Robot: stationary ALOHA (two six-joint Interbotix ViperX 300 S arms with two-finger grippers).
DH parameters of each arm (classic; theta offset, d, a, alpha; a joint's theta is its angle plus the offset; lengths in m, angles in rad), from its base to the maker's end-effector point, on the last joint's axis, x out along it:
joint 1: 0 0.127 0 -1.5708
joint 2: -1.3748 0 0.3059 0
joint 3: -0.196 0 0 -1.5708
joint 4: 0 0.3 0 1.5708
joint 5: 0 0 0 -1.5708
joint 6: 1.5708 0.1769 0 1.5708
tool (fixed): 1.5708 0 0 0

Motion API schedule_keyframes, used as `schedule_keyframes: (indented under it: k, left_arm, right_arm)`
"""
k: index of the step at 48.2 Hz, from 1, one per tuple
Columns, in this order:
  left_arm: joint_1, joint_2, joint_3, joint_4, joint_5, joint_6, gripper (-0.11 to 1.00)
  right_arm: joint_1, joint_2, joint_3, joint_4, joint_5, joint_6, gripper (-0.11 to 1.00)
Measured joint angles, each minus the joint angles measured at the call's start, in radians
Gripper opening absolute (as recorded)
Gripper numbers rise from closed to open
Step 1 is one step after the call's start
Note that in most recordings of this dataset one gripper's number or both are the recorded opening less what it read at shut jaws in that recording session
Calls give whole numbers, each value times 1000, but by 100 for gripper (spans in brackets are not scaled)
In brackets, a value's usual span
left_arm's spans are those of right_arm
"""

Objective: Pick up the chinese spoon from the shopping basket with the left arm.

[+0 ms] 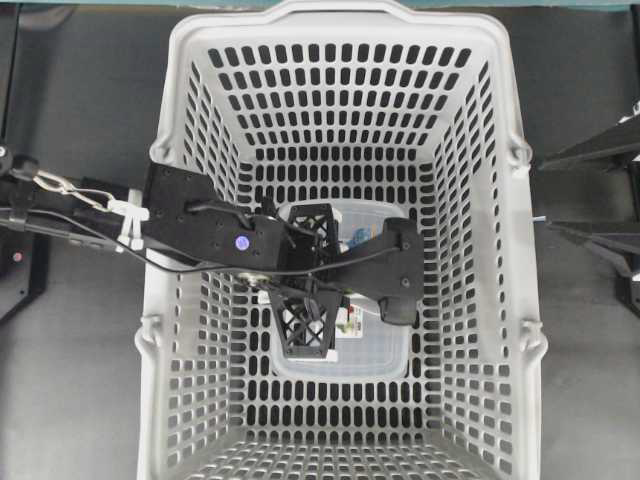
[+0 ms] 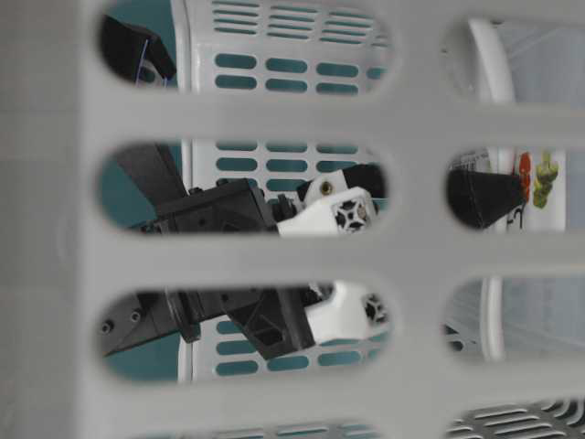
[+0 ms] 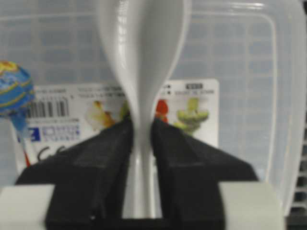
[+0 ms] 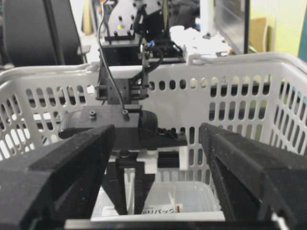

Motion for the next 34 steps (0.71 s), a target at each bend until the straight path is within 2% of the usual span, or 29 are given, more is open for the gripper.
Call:
schedule_keyframes:
  k: [12,26,34]
  left_arm:
    - [-5,-12,-60,2,61,0,13]
    - [-5,-77,-247,0,279,0,13]
    - [-6,-101,-385,0,417,-2,13]
  right_arm:
    - [0,0,2,-2,0,0,69]
    - [0,-2,2,0,0,3,69]
    - [0,-9,2,0,0,6,69]
